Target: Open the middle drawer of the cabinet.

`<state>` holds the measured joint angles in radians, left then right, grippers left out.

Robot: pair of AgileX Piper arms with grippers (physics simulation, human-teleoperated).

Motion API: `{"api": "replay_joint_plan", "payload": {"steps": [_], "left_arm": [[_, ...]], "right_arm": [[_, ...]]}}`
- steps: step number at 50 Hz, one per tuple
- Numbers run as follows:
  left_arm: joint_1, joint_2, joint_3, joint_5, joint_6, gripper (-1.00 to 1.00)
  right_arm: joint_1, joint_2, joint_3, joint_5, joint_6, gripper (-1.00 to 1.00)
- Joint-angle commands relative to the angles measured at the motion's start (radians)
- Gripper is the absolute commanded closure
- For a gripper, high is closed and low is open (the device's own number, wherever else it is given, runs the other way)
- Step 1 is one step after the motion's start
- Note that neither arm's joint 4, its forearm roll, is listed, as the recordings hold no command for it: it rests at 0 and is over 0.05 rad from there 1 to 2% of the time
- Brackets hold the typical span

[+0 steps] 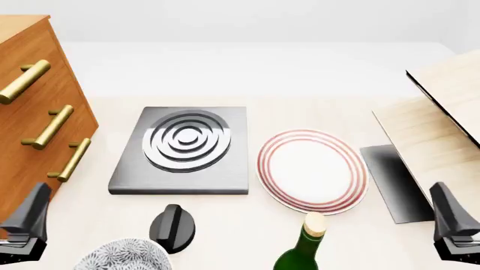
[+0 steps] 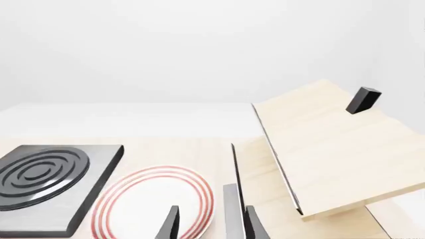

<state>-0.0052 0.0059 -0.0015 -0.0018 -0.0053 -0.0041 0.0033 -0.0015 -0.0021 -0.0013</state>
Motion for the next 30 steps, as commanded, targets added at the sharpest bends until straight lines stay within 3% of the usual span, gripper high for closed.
{"api": "replay_joint_plan", "payload": {"steps": [1,9,14,21,22,24,25,27,29,30], "left_arm": [[-0.015,0.013,-0.002,-0.001,-0.022,-1.00],[-0.027,0.015,-0.002,0.006,-0.016,-1.00],[-0.003,-0.005,-0.017,0.021,0.061,-1.00],[0.013,0.036,-0.055,0.075,0.069,-1.00],[0.003,0.038,-0.059,0.082,0.094,-1.00],[-0.022,0.027,-0.084,0.118,0.079,-1.00],[-0.003,0.071,-0.079,0.096,0.126,-1.00],[-0.018,0.085,-0.098,0.106,0.142,-1.00],[0.007,0.060,-0.124,0.134,0.222,-1.00],[0.007,0.059,-0.124,0.136,0.222,-1.00]], "right_arm": [[-0.008,0.009,-0.003,-0.005,0.001,-1.00],[-0.008,0.012,-0.002,-0.009,0.000,-1.00],[-0.008,0.013,-0.001,-0.011,0.000,-1.00],[-0.008,0.013,0.000,-0.012,0.000,-1.00],[-0.008,0.013,0.000,-0.012,0.000,-1.00],[-0.008,0.013,0.000,-0.012,0.000,-1.00],[-0.008,0.013,0.000,-0.012,0.000,-1.00],[-0.008,0.013,0.000,-0.012,0.000,-1.00],[-0.008,0.014,0.000,-0.013,0.000,-1.00],[-0.008,0.014,0.000,-0.013,0.000,-1.00]]}}
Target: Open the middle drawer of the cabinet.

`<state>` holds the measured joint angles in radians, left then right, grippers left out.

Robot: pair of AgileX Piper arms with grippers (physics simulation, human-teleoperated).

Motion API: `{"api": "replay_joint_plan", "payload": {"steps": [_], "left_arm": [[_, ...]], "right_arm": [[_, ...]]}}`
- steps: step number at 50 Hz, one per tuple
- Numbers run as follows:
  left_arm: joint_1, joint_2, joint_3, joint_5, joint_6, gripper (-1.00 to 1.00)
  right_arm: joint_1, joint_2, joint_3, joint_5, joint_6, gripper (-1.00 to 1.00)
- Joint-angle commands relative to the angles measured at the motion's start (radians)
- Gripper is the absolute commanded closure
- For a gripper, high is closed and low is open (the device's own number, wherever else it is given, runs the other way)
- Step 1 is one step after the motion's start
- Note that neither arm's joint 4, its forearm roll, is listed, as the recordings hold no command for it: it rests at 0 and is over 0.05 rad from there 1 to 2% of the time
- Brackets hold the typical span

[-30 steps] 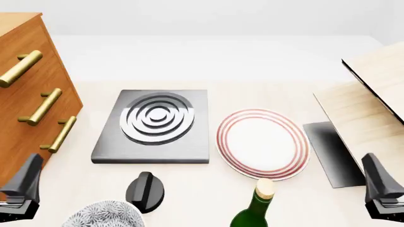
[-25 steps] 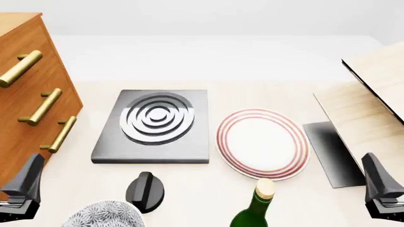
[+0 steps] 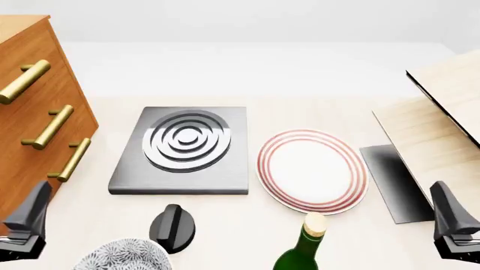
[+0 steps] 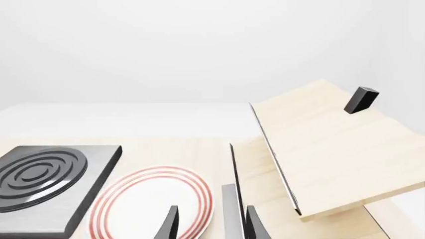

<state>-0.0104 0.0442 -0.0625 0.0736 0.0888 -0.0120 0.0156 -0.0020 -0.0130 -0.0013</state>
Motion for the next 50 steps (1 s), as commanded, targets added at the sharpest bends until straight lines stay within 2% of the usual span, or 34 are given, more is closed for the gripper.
{"api": "replay_joint_plan", "payload": {"steps": [1,2,11,13,21,22,27,38,41,46,48,50], "left_arm": [[-0.004,0.004,-0.083,0.078,0.136,-1.00],[0.006,0.005,-0.094,0.077,0.181,-1.00],[0.033,0.064,-0.177,0.050,0.380,-1.00],[0.029,0.070,-0.192,0.053,0.378,-1.00],[0.053,0.103,-0.211,0.017,0.516,-1.00],[0.053,0.104,-0.210,0.016,0.516,-1.00],[0.062,0.194,-0.158,-0.110,0.624,-1.00],[0.077,0.356,-0.088,-0.307,0.737,-1.00],[0.087,0.428,-0.059,-0.406,0.789,-1.00],[0.108,0.507,-0.045,-0.503,0.820,-1.00],[0.122,0.573,-0.028,-0.586,0.851,-1.00],[0.122,0.602,-0.021,-0.620,0.859,-1.00]], "right_arm": [[0.000,0.001,0.000,-0.002,0.000,-1.00],[0.000,0.002,0.000,-0.003,0.000,-1.00],[-0.001,0.001,0.001,-0.002,0.000,-1.00],[0.000,0.000,0.001,-0.001,0.000,-1.00],[-0.001,-0.003,0.001,0.003,0.000,-1.00],[-0.001,-0.004,0.001,0.003,0.000,-1.00],[-0.001,-0.004,0.001,0.004,0.000,-1.00],[-0.001,-0.005,0.000,0.005,0.000,-1.00],[-0.001,-0.005,0.000,0.005,0.000,-1.00],[-0.001,-0.006,0.000,0.005,0.000,-1.00],[-0.001,-0.005,0.000,0.005,0.000,-1.00],[0.000,-0.005,0.000,0.005,0.000,-1.00]]}}
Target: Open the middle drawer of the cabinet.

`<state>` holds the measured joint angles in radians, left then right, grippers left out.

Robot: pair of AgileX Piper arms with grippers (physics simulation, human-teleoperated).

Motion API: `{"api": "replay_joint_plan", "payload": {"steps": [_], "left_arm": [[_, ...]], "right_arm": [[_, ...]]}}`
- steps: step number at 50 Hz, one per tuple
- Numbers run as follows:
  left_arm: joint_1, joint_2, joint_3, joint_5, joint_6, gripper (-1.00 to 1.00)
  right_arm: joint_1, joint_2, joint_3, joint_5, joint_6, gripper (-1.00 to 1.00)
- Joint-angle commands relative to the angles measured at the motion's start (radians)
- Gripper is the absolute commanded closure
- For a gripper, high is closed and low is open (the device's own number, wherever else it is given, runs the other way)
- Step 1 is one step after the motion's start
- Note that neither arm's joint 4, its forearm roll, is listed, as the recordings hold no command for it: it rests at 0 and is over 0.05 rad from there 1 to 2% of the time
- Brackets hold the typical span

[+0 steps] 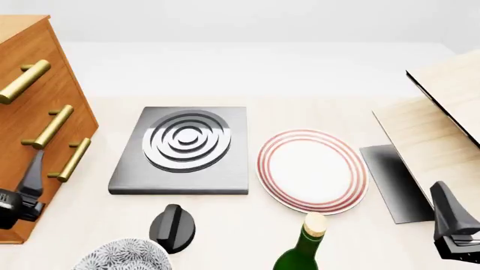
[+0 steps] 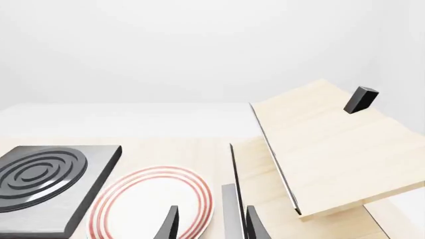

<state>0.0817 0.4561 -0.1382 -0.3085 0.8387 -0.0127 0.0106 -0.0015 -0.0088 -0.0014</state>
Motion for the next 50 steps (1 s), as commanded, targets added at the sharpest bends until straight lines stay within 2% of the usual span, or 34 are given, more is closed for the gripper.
{"api": "replay_joint_plan", "payload": {"steps": [1,5,19,23,32,50], "left_arm": [[0.031,0.217,0.065,-0.274,0.122,-1.00],[0.043,0.275,0.078,-0.349,0.143,-1.00],[0.080,0.634,0.120,-0.719,0.222,-1.00],[0.086,0.662,0.115,-0.738,0.225,-1.00],[0.089,0.853,0.113,-0.906,0.258,-1.00],[0.102,0.924,0.061,-0.911,0.301,-1.00]], "right_arm": [[0.000,0.000,0.000,0.000,0.000,-1.00],[0.000,0.000,0.000,0.000,0.000,-1.00],[0.000,0.000,0.000,0.000,0.000,-1.00],[0.000,0.000,0.000,0.000,0.000,-1.00],[0.000,0.000,0.000,0.000,0.000,-1.00],[0.000,0.000,0.000,0.000,0.000,-1.00]]}}
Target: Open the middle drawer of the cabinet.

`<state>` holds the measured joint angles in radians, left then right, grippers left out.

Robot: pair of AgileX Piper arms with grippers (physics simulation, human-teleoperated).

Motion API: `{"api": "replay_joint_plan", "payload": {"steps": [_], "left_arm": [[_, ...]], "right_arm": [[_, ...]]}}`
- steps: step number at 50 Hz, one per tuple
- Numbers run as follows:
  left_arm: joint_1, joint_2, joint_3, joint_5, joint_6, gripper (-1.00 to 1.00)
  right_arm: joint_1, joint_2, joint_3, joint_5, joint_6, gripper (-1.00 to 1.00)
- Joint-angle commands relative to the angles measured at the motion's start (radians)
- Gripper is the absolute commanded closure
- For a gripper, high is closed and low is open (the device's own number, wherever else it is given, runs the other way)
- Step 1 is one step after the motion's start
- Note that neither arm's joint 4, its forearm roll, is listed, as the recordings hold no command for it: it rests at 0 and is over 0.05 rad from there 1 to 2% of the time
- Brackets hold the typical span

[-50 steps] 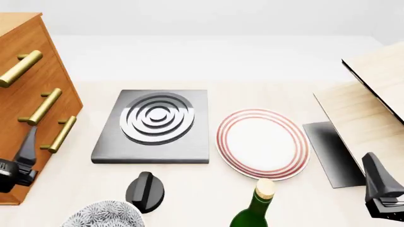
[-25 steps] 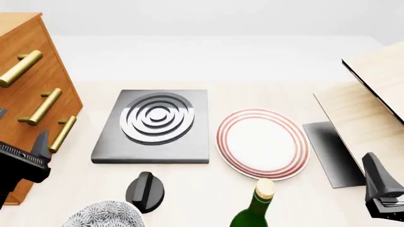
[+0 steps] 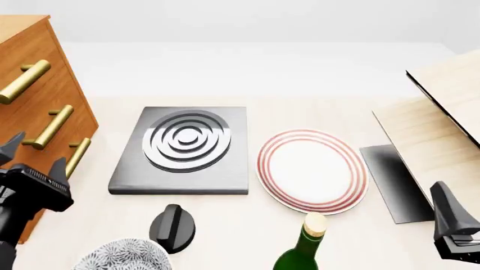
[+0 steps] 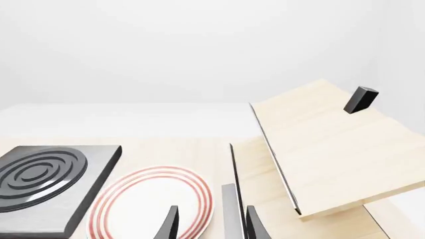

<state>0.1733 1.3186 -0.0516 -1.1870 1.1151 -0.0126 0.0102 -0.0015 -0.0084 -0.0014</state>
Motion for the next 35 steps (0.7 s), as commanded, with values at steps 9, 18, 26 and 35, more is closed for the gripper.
{"api": "replay_joint_plan", "payload": {"steps": [9,18,26,35], "left_arm": [[0.023,0.096,-0.063,-0.033,0.033,-1.00],[0.032,0.147,-0.118,-0.033,0.044,-1.00],[0.025,0.184,-0.155,-0.033,0.050,-1.00],[0.037,0.246,-0.205,-0.033,0.047,-1.00]], "right_arm": [[0.000,0.000,0.000,0.000,0.000,-1.00],[0.000,0.000,0.000,0.000,0.000,-1.00],[0.000,0.000,0.000,0.000,0.000,-1.00],[0.000,0.000,0.000,0.000,0.000,-1.00]]}}
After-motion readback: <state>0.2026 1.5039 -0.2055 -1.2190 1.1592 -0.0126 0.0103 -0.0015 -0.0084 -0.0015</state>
